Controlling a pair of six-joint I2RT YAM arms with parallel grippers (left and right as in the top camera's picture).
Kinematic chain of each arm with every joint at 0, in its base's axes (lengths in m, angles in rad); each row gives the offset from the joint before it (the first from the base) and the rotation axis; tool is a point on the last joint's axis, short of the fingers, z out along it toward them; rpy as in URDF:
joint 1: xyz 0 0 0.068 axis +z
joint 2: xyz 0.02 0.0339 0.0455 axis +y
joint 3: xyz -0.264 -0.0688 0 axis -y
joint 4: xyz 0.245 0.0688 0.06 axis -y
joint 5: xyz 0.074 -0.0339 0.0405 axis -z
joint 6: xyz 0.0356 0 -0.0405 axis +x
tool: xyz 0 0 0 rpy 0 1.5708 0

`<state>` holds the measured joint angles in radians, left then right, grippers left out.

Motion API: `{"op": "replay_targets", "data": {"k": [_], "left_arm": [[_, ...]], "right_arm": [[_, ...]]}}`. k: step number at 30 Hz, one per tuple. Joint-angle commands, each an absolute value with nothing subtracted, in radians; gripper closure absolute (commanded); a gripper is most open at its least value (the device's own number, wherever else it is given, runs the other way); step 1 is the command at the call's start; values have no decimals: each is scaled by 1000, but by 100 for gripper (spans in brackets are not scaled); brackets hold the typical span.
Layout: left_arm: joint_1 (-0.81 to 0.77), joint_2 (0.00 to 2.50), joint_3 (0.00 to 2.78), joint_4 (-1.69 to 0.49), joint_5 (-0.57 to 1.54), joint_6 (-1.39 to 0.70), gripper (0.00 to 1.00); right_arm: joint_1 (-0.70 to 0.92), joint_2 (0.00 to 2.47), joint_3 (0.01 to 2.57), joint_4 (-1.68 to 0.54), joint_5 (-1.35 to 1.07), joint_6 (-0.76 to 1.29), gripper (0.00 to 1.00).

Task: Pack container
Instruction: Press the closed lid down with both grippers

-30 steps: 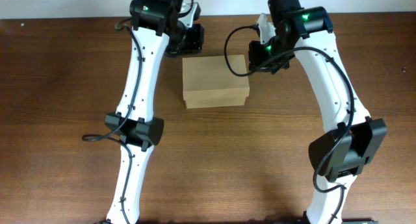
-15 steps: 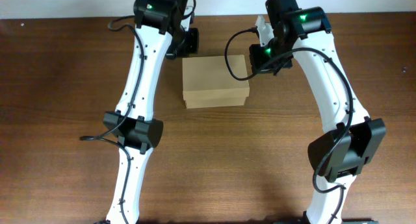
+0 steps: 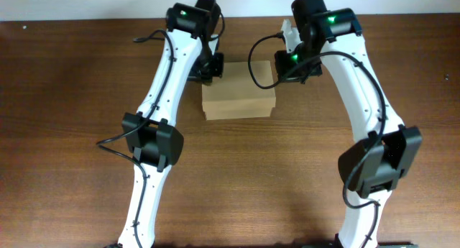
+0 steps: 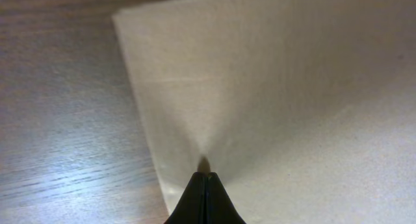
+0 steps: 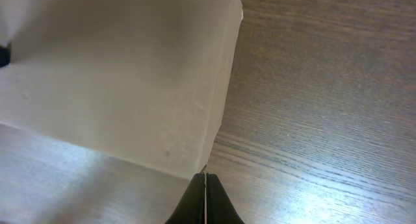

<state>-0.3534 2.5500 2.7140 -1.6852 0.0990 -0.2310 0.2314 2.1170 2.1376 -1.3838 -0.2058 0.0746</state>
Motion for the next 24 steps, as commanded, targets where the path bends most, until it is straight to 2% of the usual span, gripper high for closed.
{"op": "replay_targets", "data": {"k": [1, 24], "left_arm": [[-364, 2497, 2680, -1688, 88, -229, 99], [-364, 2496, 2602, -1688, -8, -218, 99]], "right_arm": [[258, 2157, 2147, -1377, -198, 57, 96], [294, 2362, 2148, -1350, -147, 56, 96]]}}
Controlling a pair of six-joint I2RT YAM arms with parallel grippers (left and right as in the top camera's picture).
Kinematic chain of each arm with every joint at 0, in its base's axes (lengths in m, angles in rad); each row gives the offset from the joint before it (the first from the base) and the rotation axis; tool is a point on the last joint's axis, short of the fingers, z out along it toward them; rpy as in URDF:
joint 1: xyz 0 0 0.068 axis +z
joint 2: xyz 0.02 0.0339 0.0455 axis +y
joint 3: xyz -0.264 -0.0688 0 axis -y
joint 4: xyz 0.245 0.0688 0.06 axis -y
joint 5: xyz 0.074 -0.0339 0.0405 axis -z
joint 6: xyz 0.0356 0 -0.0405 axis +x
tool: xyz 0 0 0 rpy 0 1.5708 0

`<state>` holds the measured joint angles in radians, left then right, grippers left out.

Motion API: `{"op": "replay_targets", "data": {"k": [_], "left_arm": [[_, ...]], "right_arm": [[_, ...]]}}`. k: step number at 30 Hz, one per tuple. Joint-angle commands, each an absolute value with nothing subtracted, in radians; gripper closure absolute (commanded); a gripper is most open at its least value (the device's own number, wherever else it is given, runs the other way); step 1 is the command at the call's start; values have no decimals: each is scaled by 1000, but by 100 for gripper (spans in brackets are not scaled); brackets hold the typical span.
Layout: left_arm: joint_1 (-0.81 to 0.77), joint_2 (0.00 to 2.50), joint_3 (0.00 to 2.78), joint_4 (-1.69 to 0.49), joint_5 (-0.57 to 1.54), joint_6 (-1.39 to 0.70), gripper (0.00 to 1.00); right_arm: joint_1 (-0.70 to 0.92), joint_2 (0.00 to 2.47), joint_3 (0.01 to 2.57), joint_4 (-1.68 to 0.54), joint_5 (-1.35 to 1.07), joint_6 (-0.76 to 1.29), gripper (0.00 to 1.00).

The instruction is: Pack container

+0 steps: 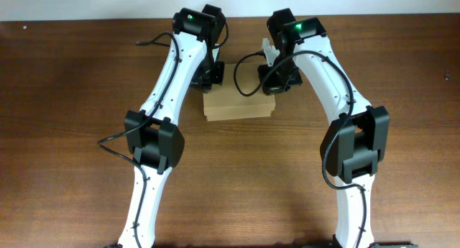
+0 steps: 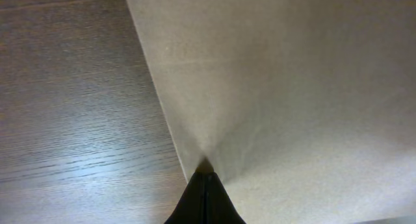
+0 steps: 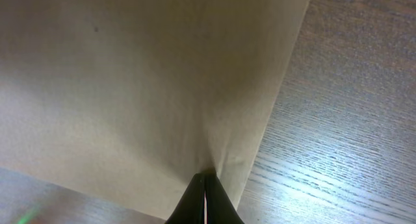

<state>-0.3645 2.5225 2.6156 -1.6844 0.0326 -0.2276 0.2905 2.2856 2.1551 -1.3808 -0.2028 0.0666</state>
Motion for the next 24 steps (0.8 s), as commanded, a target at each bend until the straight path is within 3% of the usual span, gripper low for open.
{"op": "replay_targets", "data": {"k": [1, 8, 16, 21, 24], "left_arm": [[-364, 2490, 2602, -1687, -17, -218, 98], [-364, 2409, 2692, -1685, -155, -216, 99], [-303, 2167, 2791, -1687, -276, -214, 93], [-213, 2012, 2765, -1687, -276, -215, 92], [-133, 1864, 2603, -1687, -276, -216, 92]], "right_arm": [[294, 2349, 2155, -1338, -118, 56, 96], [265, 2261, 2315, -1364, -17, 56, 96], [188, 2202, 2672, -1589, 6, 98, 96], [128, 2102, 2646, -1592, -23, 109, 96], [94, 1981, 2551, -1567, -32, 109, 96]]}}
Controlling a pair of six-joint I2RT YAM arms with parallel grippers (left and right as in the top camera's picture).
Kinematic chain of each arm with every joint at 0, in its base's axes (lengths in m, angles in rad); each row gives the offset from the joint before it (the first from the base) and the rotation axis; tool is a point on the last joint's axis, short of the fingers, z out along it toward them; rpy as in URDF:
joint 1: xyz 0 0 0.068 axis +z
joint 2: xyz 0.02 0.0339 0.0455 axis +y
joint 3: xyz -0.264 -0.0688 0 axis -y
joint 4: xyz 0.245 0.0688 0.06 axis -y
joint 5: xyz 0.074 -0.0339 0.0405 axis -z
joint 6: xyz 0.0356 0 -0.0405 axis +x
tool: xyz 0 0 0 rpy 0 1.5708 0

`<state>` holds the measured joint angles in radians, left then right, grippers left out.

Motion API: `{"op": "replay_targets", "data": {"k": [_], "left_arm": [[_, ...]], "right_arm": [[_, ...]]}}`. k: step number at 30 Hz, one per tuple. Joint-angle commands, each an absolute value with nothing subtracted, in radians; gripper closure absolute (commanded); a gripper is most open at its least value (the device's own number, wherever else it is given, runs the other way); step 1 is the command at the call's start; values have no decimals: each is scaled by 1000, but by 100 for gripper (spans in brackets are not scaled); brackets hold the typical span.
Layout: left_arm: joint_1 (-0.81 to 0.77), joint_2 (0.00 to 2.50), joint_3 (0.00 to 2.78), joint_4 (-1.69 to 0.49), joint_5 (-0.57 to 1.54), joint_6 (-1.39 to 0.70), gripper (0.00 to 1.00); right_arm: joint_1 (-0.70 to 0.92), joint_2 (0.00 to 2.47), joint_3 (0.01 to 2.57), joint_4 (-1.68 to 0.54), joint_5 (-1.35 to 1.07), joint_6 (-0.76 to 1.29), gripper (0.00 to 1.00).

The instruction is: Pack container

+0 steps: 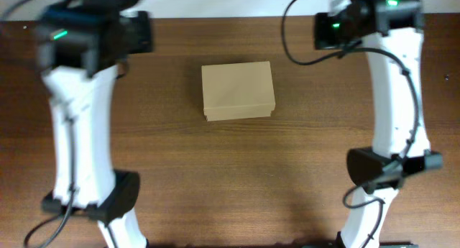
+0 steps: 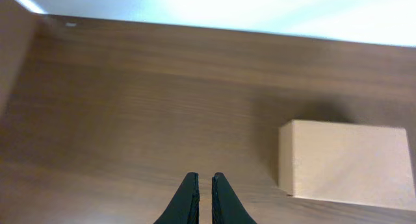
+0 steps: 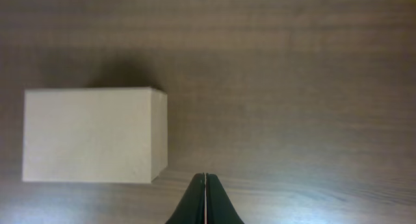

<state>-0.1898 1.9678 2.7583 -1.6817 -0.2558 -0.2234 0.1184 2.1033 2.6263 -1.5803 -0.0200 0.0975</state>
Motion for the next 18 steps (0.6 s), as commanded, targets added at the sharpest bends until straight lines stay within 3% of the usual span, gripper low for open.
{"op": "replay_targets", "data": {"k": [1, 7, 13, 15, 16, 17, 18], "left_arm": [[-114, 1827, 2549, -1684, -279, -220, 92], [-73, 1638, 2251, -1646, -279, -223, 92], [-74, 1574, 2199, -1600, -278, -222, 87], [-74, 1574, 2199, -1569, -277, -223, 70], [-74, 1574, 2199, -1556, -277, -222, 62], [-74, 1576, 2199, -1541, -277, -223, 52], [-74, 1576, 2199, -1525, -277, -223, 36]], "right_arm": [[88, 1945, 2519, -1562, -33, 109, 96], [83, 1697, 2289, -1566, 28, 109, 96], [83, 1538, 2190, -1525, 141, 108, 96], [83, 1523, 2190, -1502, 184, 109, 78], [83, 1519, 2190, -1489, 200, 108, 62], [83, 1518, 2190, -1473, 213, 109, 37], [83, 1518, 2190, -1458, 223, 108, 22]]}}
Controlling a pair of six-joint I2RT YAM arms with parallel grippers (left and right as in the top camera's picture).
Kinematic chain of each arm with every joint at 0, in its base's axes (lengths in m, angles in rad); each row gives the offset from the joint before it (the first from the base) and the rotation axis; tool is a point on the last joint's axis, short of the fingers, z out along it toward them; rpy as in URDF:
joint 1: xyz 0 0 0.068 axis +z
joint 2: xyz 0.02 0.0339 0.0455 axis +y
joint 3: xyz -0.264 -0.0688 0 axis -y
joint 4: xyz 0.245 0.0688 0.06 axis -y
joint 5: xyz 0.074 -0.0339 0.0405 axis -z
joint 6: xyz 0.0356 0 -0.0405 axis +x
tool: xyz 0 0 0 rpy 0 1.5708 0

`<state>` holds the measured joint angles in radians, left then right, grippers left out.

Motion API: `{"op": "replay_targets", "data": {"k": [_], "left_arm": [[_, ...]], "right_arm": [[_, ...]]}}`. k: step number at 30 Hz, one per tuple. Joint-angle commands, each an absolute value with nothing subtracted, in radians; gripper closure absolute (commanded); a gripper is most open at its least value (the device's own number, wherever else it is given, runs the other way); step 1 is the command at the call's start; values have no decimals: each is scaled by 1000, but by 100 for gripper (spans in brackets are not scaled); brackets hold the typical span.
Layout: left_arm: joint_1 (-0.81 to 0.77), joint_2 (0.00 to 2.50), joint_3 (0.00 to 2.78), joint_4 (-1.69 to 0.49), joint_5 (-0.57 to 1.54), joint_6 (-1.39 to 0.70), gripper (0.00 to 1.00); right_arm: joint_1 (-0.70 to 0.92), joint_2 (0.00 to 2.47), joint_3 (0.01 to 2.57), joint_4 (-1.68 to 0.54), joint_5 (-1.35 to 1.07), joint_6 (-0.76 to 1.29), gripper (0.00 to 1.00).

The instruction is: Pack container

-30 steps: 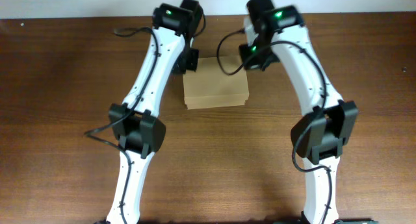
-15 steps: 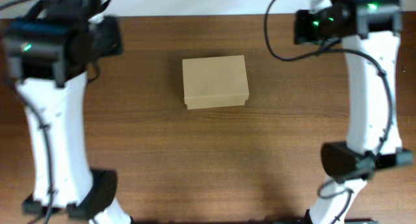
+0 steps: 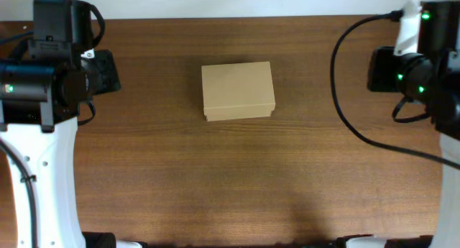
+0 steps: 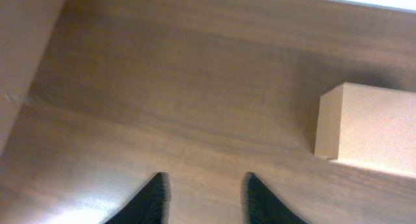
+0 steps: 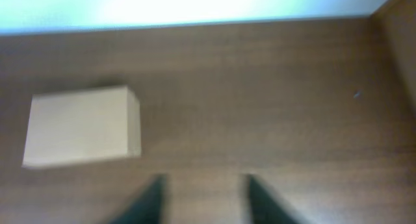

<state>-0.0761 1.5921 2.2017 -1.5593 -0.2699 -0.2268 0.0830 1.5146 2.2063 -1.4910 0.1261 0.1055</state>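
Note:
A shut tan cardboard box (image 3: 238,90) lies flat on the wooden table (image 3: 237,183), a little behind its middle. The left wrist view has the box (image 4: 370,130) at its right edge, and the right wrist view has the box (image 5: 81,134) at its left. My left gripper (image 4: 205,199) hangs open over bare wood, well to the left of the box. My right gripper (image 5: 205,198) is open too, blurred, well to the right of it. Neither holds anything.
The left arm (image 3: 61,79) rises along the table's left side and the right arm (image 3: 420,68) along its right, with a black cable (image 3: 345,97) looping in from it. A pale wall (image 3: 237,2) borders the table's far edge.
Both grippers have opened; they were shut or nearly shut before. Both arms stand further out, towards the table's left and right sides. The box has not moved.
First both grippers were shut with their tips pressed against the box near its far corners. Then they were still shut on its top by the far edge. Later they were lifted away to either side. Now they hang open, and the box lies shut and alone.

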Motion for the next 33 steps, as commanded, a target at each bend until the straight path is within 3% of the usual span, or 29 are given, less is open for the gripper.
{"op": "replay_targets", "data": {"k": [1, 2, 33], "left_arm": [[-74, 1576, 2199, -1513, -277, -223, 18], [-74, 1576, 2199, -1501, -277, -223, 0], [-74, 1576, 2199, -1500, -277, -223, 0]], "right_arm": [[83, 1518, 2190, -1448, 225, 108, 9], [83, 1519, 2190, -1440, 226, 108, 1], [83, 1511, 2189, -1450, 221, 109, 1]]}}
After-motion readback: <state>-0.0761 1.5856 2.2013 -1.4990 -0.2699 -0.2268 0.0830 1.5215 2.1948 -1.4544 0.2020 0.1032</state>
